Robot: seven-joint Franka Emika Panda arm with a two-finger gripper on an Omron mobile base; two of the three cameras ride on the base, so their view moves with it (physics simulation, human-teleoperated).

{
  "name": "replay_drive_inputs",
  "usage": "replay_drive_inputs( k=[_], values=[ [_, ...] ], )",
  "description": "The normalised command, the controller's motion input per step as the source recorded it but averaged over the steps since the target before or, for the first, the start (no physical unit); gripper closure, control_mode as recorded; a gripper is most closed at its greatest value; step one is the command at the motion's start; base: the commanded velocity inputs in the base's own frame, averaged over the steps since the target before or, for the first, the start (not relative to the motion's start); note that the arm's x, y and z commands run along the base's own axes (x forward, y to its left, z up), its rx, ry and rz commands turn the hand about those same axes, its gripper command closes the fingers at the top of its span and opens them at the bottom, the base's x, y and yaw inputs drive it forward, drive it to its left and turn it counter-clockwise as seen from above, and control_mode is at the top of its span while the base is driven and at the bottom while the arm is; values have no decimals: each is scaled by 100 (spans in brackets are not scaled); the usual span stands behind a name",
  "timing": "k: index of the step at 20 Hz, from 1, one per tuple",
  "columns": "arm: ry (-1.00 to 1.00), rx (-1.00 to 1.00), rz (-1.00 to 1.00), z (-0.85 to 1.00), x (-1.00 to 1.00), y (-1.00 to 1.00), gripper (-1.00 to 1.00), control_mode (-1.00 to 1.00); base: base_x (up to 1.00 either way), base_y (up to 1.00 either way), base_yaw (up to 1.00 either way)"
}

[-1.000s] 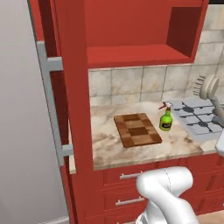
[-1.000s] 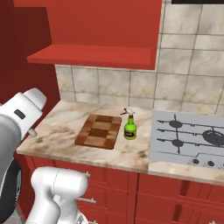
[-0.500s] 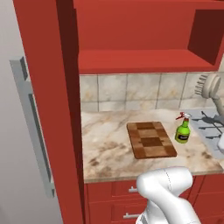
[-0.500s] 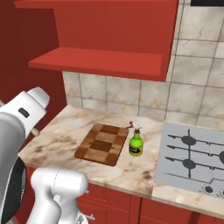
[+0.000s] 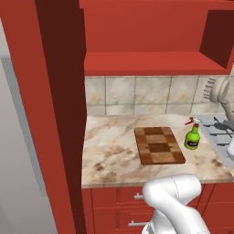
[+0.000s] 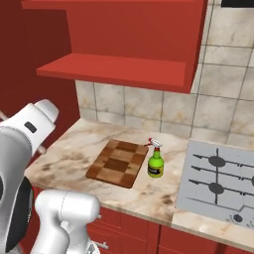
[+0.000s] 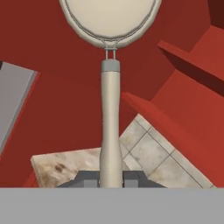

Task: Grab the spray bottle from the cabinet, then place it next to the cutting board for sanitizing. Then grab the dish brush from the countertop next to the sink and place it next to the cutting board.

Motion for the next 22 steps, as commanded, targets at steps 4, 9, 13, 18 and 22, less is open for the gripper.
replay_drive_inputs(
  k=[4, 9, 13, 18, 22],
  values=[
    [1, 6, -1, -28, 54, 20, 100, -100, 0, 0, 0],
    [3, 7, -13, -49, 51, 32, 100, -100, 0, 0, 0],
    [10, 8, -21, -74, 70, 24, 100, -100, 0, 0, 0],
    [13, 11, -12, -72, 61, 15, 100, -100, 0, 0, 0],
    [12, 3, -18, -72, 30, 39, 100, -100, 0, 0, 0]
  ],
)
